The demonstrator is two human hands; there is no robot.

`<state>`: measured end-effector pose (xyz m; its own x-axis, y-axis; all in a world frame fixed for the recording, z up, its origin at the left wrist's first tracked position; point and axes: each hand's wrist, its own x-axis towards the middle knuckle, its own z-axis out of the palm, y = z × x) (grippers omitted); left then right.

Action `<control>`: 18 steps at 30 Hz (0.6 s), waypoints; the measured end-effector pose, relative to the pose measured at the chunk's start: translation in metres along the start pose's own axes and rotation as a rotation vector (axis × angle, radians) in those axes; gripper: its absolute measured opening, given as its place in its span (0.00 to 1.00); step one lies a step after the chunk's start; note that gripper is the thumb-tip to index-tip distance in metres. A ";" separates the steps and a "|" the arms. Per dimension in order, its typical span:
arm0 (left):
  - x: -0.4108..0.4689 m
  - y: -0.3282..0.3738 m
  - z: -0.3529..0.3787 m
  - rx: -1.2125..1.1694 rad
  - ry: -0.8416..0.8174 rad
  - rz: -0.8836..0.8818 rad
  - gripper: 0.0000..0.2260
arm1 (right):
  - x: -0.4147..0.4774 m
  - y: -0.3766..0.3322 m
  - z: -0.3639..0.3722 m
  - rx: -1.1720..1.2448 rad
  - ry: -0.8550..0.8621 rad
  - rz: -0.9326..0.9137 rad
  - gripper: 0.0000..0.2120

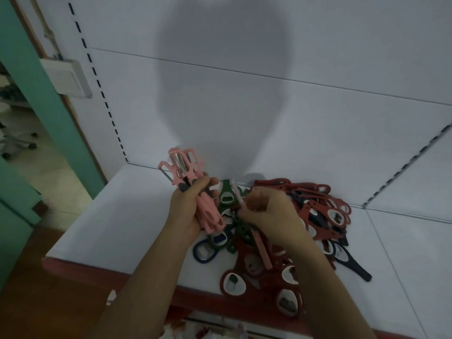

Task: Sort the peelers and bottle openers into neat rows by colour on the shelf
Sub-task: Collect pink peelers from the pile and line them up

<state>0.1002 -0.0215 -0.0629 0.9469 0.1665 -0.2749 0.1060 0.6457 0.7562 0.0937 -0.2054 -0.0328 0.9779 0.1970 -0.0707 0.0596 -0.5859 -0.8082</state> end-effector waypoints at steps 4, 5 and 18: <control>-0.011 0.000 -0.002 0.091 -0.120 -0.045 0.09 | 0.012 -0.026 -0.013 0.517 0.103 -0.026 0.08; -0.013 0.001 0.000 0.140 -0.168 -0.066 0.13 | 0.017 -0.031 -0.013 0.554 0.122 -0.043 0.10; -0.006 0.007 0.018 0.106 -0.087 -0.084 0.07 | 0.014 0.029 -0.045 -0.342 0.451 -0.078 0.08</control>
<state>0.1008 -0.0312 -0.0459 0.9555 0.0472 -0.2911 0.2132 0.5715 0.7924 0.1185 -0.2555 -0.0310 0.9524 -0.0615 0.2987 0.1229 -0.8190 -0.5605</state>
